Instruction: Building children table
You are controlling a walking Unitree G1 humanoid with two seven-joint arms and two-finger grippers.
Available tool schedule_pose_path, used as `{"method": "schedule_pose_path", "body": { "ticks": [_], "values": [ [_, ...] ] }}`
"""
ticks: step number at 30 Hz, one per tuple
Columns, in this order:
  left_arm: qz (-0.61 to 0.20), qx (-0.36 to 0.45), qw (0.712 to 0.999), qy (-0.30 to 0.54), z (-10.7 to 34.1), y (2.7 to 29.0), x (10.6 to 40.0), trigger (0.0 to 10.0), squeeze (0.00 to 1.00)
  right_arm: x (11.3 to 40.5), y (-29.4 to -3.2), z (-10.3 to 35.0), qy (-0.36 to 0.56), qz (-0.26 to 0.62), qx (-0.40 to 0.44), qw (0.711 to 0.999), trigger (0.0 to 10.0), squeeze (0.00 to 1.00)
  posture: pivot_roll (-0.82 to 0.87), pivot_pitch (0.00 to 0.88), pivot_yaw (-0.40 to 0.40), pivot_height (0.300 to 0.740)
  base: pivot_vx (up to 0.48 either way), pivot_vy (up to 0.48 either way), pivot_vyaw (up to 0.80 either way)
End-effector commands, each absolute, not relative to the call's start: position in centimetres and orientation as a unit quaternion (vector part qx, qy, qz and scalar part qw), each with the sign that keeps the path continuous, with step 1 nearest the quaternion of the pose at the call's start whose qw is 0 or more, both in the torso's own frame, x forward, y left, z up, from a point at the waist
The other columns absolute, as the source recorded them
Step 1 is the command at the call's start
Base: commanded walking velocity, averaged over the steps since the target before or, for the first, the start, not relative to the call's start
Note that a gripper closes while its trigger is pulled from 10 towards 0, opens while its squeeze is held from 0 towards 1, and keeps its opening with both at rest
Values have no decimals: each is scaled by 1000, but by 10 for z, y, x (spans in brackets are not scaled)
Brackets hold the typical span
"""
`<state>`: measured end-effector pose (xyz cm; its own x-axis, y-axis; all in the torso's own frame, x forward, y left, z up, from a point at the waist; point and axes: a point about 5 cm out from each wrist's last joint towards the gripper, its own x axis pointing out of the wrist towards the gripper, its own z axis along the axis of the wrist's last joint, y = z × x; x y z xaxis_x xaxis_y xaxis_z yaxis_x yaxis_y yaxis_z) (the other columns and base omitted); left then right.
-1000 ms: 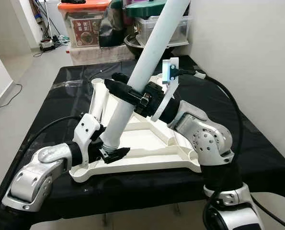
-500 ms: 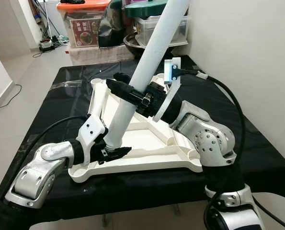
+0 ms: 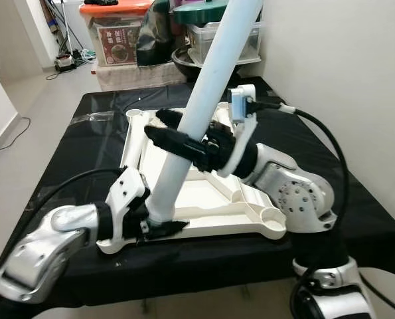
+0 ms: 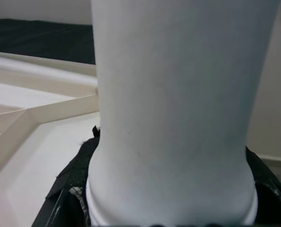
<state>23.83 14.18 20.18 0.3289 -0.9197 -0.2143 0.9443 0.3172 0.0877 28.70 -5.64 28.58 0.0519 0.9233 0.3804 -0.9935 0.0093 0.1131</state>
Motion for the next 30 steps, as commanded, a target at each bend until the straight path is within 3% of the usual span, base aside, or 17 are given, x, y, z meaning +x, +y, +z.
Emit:
{"method": "schedule_pose_path", "body": {
  "ticks": [1,2,3,5,8,9,12,13,14,17,18,19,20,27,28,29,30],
  "values": [
    [-620,94,776,60,206,132,226,0,0,281,-52,288,-101,705,176,680,10000,0,22,0,-8,740,0,0,0],
    [-620,94,776,60,206,132,226,0,0,281,-52,288,-101,705,176,680,10000,0,22,0,-8,740,0,0,0],
    [-652,63,753,65,211,129,214,0,0,276,-55,289,-104,729,172,654,10000,0,29,0,-13,740,0,0,0],
    [-678,47,729,85,210,129,201,0,0,271,-58,289,-104,753,168,628,10000,0,36,0,-13,740,0,0,0],
    [-689,35,717,102,208,132,195,0,0,267,-58,289,-105,766,165,612,10000,0,36,0,-13,740,0,0,0],
    [-693,25,712,111,208,135,193,902,0,264,-59,289,-104,776,167,599,7529,0,36,0,-13,740,0,0,0],
    [-693,25,712,111,208,135,193,902,0,264,-59,289,-104,776,167,599,7529,0,36,0,-13,740,0,0,0],
    [-693,16,712,113,208,137,193,980,0,261,-59,288,-102,781,170,592,4549,0,31,0,-13,740,0,0,0],
    [-696,8,708,118,208,138,192,2627,0,258,-60,286,-98,789,174,580,0,0,27,0,-10,740,0,0,0],
    [-698,4,706,122,208,139,192,2627,0,256,-62,285,-96,794,177,573,0,0,27,0,-10,740,0,0,0],
    [-700,6,703,129,206,140,191,4627,0,255,-63,284,-92,798,181,568,0,0,26,0,-7,740,0,0,0],
    [-699,7,702,137,205,142,190,6000,0,254,-65,283,-88,801,185,562,0,0,25,0,-5,740,0,0,0],
    [-695,11,704,144,204,145,192,10000,0,254,-67,281,-83,803,190,558,0,0,24,0,-2,740,0,0,0],
    [-678,30,718,157,201,154,196,10000,0,251,-70,276,-69,811,201,545,0,0,20,0,3,740,0,0,0],
    [-662,42,733,149,199,157,202,10000,380,250,-70,273,-63,811,203,545,0,0,20,0,3,740,0,0,0],
    [-640,52,753,143,197,161,209,10000,1000,250,-71,271,-59,809,206,548,0,0,21,0,2,740,0,0,0],
    [-640,52,753,143,197,161,209,10000,1000,250,-71,271,-59,809,206,548,0,0,21,0,2,740,0,0,0]
  ]
}}
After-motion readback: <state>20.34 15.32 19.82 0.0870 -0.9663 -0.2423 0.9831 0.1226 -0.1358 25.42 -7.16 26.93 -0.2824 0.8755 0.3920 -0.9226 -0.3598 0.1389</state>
